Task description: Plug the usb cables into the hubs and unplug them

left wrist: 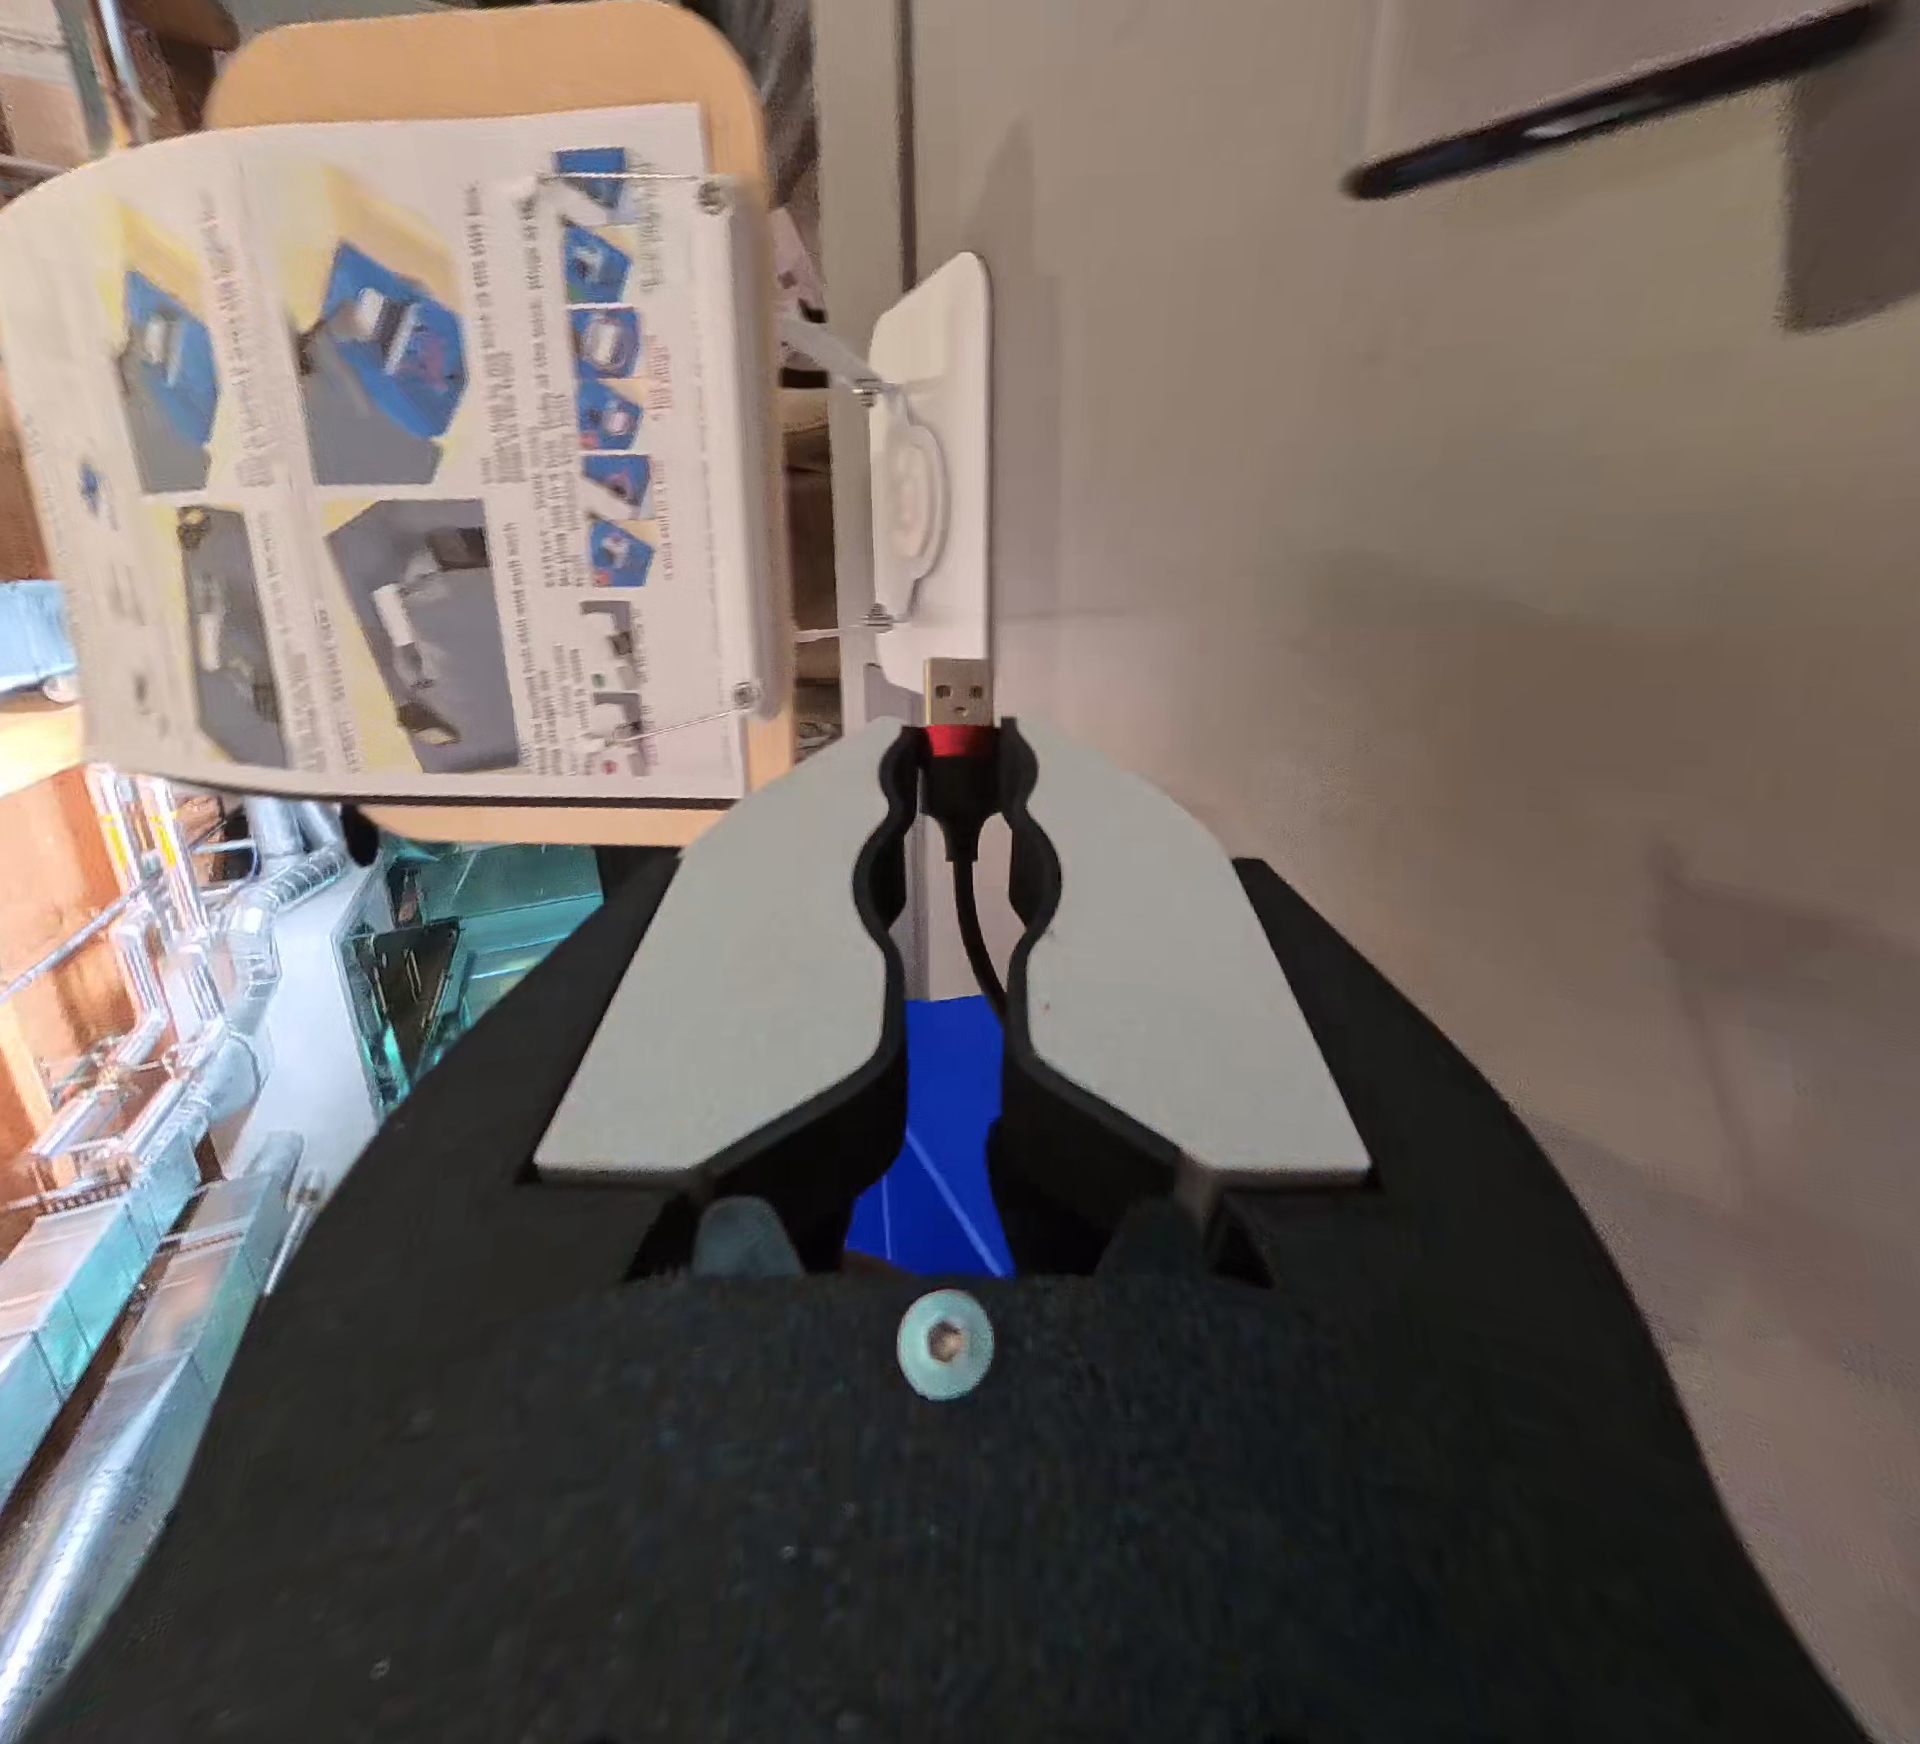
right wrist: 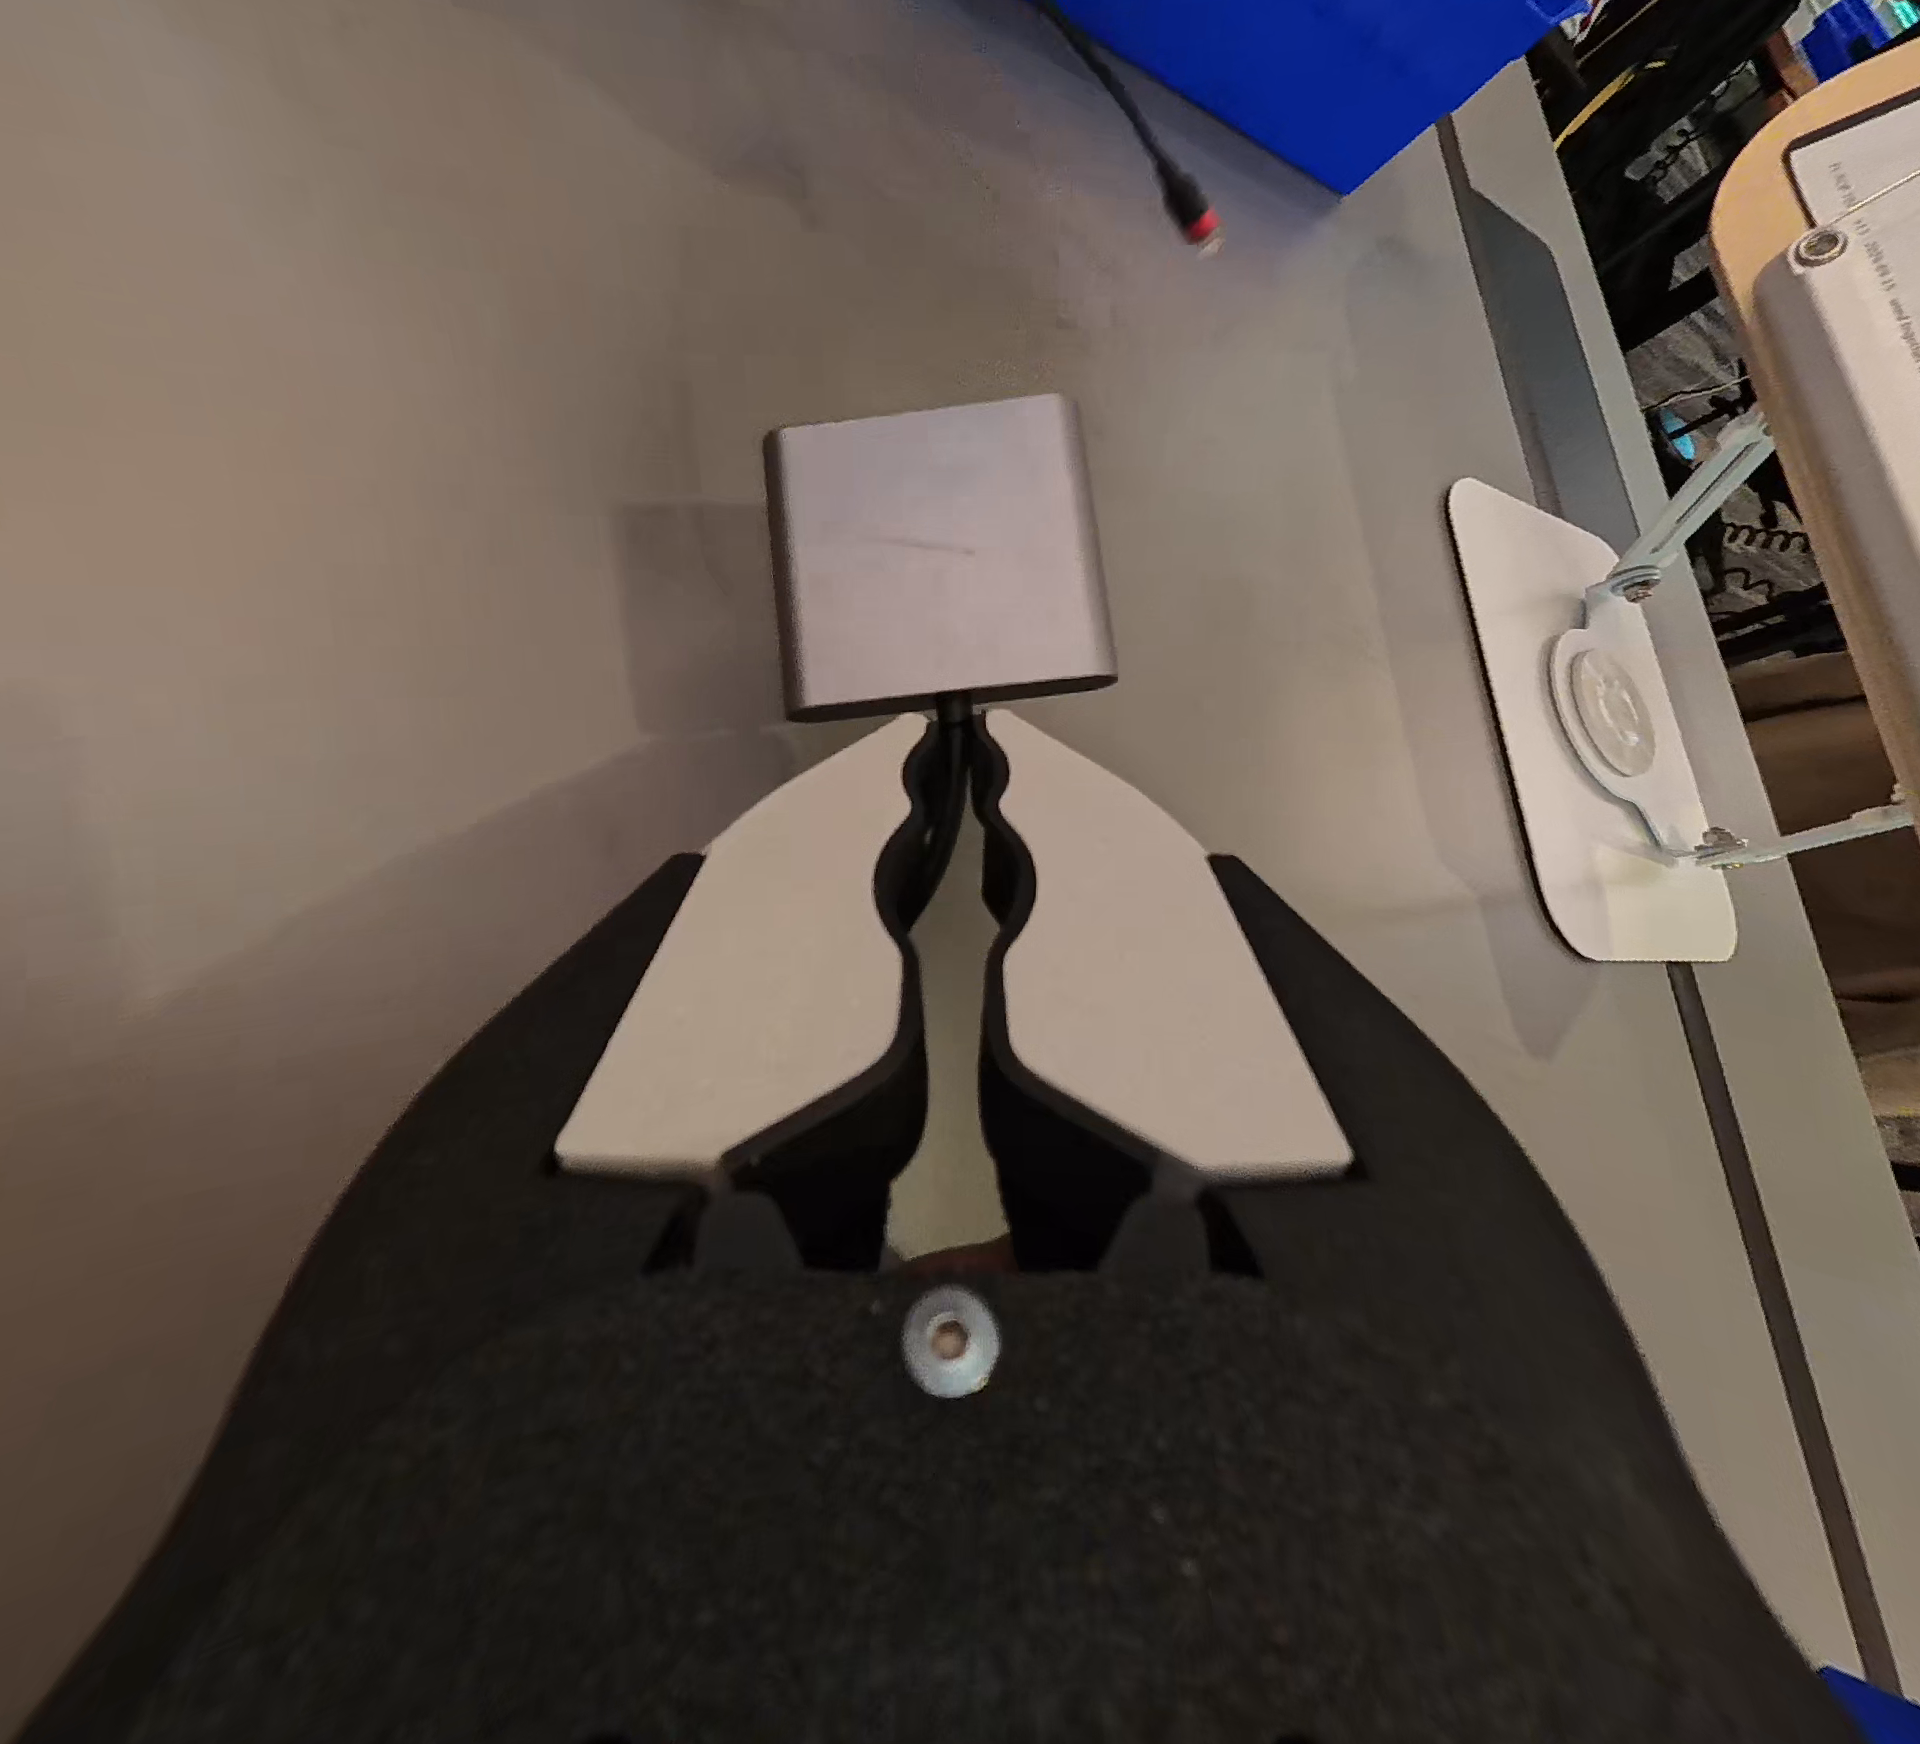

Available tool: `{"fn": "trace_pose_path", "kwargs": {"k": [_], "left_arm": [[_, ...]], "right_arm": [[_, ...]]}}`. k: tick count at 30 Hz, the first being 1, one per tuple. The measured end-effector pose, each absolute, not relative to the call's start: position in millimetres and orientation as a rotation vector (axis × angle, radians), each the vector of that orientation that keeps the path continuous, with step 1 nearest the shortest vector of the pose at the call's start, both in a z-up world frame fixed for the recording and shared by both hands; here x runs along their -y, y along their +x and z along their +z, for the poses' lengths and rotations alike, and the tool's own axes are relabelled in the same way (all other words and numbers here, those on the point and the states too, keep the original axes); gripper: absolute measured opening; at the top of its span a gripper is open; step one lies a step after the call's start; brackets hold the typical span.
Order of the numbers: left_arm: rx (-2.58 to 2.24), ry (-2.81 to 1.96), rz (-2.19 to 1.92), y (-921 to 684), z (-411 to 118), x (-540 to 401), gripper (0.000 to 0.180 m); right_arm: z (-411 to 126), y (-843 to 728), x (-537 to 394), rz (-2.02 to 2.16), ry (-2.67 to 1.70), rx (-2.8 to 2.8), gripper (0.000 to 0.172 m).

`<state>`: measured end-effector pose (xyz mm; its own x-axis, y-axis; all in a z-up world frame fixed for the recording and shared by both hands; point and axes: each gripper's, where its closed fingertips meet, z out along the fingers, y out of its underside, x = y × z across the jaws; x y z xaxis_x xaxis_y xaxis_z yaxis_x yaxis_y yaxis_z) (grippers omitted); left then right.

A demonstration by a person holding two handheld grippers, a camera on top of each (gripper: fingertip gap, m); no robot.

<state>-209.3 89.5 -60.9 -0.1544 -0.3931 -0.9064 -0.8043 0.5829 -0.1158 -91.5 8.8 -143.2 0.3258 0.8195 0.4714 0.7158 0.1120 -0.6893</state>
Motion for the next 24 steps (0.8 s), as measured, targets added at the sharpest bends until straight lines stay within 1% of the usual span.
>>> {"fn": "trace_pose_path", "kwargs": {"k": [4, 7, 11, 12, 16, 24], "left_arm": [[-1.813, -0.949, 0.556, -216.5, -119.8, -76.2, 0.014], [-1.828, -1.017, 0.468, -221.2, -150.9, -59.1, 0.015], [-1.788, -1.170, 0.284, -222.3, -159.6, -41.6, 0.015], [-1.782, -1.202, 0.233, -222.1, -159.4, -37.8, 0.011], [-1.754, -1.378, 0.039, -223.7, -162.0, -28.8, 0.033], [-1.626, -1.734, -0.535, -222.7, -162.3, -15.8, 0.043]], "right_arm": [[-141.0, -89.2, -9.2, 0.145, -1.631, 1.394, 0.005], [-142.6, -89.9, -9.3, 0.152, -1.638, 1.395, 0.005], [-146.7, -91.1, -9.7, 0.156, -1.651, 1.404, 0.005], [-147.6, -91.3, -10.0, 0.157, -1.655, 1.406, 0.005], [-149.5, -90.9, -10.2, 0.163, -1.664, 1.408, 0.005], [-153.3, -92.0, -8.5, 0.174, -1.678, 1.423, 0.005]]}}
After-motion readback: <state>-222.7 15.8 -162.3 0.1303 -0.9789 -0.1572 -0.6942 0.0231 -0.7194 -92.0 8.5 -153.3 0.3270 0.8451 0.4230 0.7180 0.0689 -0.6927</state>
